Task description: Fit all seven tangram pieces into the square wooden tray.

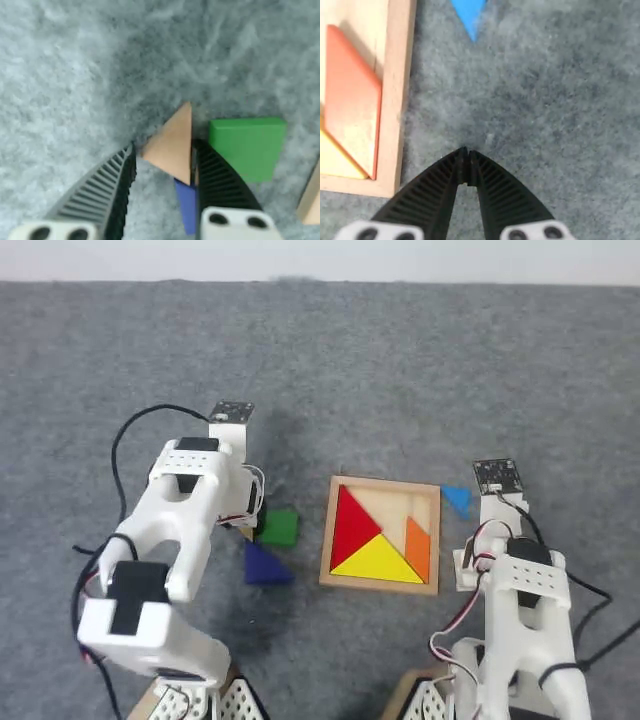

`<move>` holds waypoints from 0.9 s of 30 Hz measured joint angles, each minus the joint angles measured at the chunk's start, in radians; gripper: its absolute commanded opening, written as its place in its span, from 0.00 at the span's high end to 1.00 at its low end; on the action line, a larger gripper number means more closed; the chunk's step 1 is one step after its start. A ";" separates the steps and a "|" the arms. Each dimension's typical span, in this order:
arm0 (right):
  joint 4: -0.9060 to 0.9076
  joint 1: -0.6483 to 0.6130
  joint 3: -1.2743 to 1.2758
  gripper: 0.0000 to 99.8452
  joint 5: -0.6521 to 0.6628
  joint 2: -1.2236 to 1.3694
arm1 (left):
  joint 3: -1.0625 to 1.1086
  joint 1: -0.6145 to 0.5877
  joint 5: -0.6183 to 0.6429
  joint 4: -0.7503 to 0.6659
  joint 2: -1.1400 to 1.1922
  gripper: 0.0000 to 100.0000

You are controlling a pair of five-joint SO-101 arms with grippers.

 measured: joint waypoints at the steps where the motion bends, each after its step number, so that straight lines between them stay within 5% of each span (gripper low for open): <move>1: -0.002 0.000 0.000 0.99 0.000 0.000 | -0.002 0.000 0.000 -0.006 0.012 0.83; 18: -0.003 0.000 0.000 0.99 0.000 0.000 | -0.026 0.002 -0.100 -0.008 -0.006 0.93; 27: -0.003 0.000 0.000 0.99 0.000 0.000 | -0.252 0.055 -0.175 0.187 -0.069 0.93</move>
